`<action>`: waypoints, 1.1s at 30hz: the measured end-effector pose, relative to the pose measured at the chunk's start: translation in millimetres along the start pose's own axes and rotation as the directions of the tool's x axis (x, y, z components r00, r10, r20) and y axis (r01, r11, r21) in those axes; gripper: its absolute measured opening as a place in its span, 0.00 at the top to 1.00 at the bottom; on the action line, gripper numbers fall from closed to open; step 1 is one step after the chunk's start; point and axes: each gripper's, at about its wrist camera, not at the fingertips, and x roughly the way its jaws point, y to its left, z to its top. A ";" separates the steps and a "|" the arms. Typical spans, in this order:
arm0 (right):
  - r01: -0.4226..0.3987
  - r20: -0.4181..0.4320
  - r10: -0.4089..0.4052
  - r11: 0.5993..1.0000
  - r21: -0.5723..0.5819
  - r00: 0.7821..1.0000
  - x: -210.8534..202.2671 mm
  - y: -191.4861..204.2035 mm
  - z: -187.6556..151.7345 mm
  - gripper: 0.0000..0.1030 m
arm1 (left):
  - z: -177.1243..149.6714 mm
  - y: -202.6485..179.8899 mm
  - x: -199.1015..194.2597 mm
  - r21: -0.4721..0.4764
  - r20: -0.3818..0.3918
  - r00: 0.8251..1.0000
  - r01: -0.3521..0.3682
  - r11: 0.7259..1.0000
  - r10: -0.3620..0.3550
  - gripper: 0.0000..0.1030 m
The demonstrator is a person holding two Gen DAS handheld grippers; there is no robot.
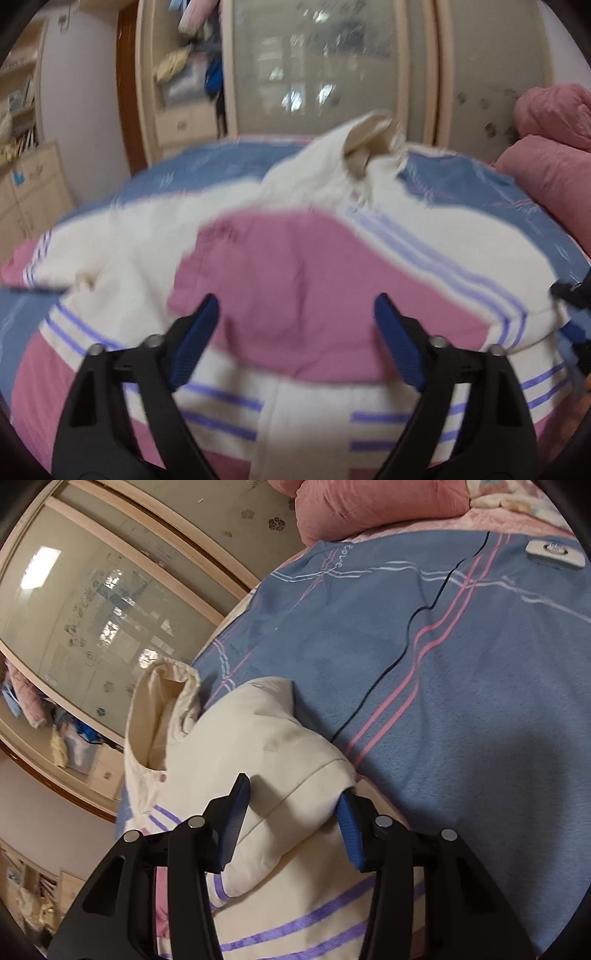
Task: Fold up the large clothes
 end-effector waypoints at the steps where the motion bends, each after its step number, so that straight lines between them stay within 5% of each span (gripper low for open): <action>1: 0.018 -0.005 -0.018 1.000 -0.006 1.000 1.0 0.2 -0.9 0.54 | 4.0 -4.3 -0.6 0.019 0.010 1.000 -0.001 1.000 0.001 0.11; 4: 0.053 -0.011 -0.053 0.998 -0.016 0.999 -1.7 -0.4 -1.2 0.53 | 7.2 -10.6 8.6 0.025 -0.003 1.000 0.003 1.000 -0.003 0.11; 6: 0.118 -0.006 -0.118 0.992 -0.034 0.993 -9.2 2.3 -3.4 0.41 | 2.6 -14.4 27.5 0.018 -0.088 0.996 0.019 1.000 -0.018 0.11; 7: 0.146 0.022 -0.145 0.988 -0.042 0.989 -14.7 3.7 -4.0 0.27 | -3.9 -14.4 42.2 0.002 -0.157 0.987 0.036 0.999 -0.035 0.11; 8: 0.129 0.048 -0.127 0.991 -0.045 0.991 -20.2 4.3 -4.5 0.27 | -9.9 -12.3 56.9 -0.025 -0.227 0.972 0.052 0.998 -0.056 0.10; 10: 0.101 0.162 -0.091 0.993 -0.057 0.983 -39.5 9.0 -3.6 0.27 | -12.1 -6.4 63.9 -0.076 -0.251 0.964 0.071 0.995 -0.088 0.09; 11: 0.093 0.242 -0.073 0.993 -0.072 0.967 -48.1 12.3 -3.6 0.27 | -10.9 -5.2 62.9 -0.085 -0.247 0.965 0.075 0.994 -0.094 0.08; 13: 0.098 0.427 -0.011 0.979 -0.181 0.904 -58.4 28.9 -4.2 0.27 | -11.2 -7.8 63.2 -0.073 -0.250 0.965 0.068 0.995 -0.084 0.08; 14: 0.107 0.441 0.007 0.967 -0.232 0.898 -53.6 36.5 -3.1 0.28 | -11.2 -9.3 62.9 -0.067 -0.249 0.965 0.064 0.996 -0.079 0.08; 16: 0.015 0.296 0.095 0.937 -0.348 0.950 -22.3 49.7 5.7 0.37 | -12.4 -11.0 60.9 -0.063 -0.247 0.966 0.060 0.996 -0.074 0.07; 17: -0.085 0.115 0.136 0.925 -0.369 0.984 6.1 52.5 9.5 0.39 | -13.4 -10.3 59.8 -0.066 -0.245 0.966 0.064 0.996 -0.079 0.07; 19: -0.144 -0.104 0.113 0.922 -0.360 0.988 46.4 50.0 4.2 0.39 | -15.7 -8.9 57.0 -0.073 -0.242 0.966 0.072 0.995 -0.088 0.07; 22: 0.037 -0.086 -0.079 0.915 -0.403 0.993 59.7 48.1 -3.8 0.49 | -19.3 -5.4 52.7 -0.070 -0.231 0.968 0.082 0.994 -0.096 0.07; 25: 0.215 0.044 -0.214 0.898 -0.384 0.976 42.9 45.6 -4.9 0.51 | -20.3 -7.6 50.6 -0.061 -0.228 0.969 0.080 0.995 -0.092 0.07; 27: 0.311 0.119 -0.288 0.879 -0.362 0.950 32.6 43.4 -6.4 0.43 | -20.2 -9.3 51.7 -0.053 -0.228 0.970 0.077 0.996 -0.087 0.06; 28: 0.338 0.149 -0.305 0.878 -0.338 0.941 28.3 41.0 -4.3 0.30 | -20.2 -9.9 52.3 -0.051 -0.229 0.970 0.076 0.996 -0.086 0.05; 30: 0.191 0.115 -0.161 0.922 -0.337 0.980 25.5 38.0 -0.1 0.30 | -20.3 -10.3 52.5 -0.049 -0.230 0.970 0.076 0.996 -0.085 0.05; 33: 0.125 0.108 -0.088 0.905 -0.406 0.990 24.7 49.6 -2.5 0.30 | -20.2 -10.1 53.0 -0.047 -0.230 0.970 0.076 0.996 -0.085 0.04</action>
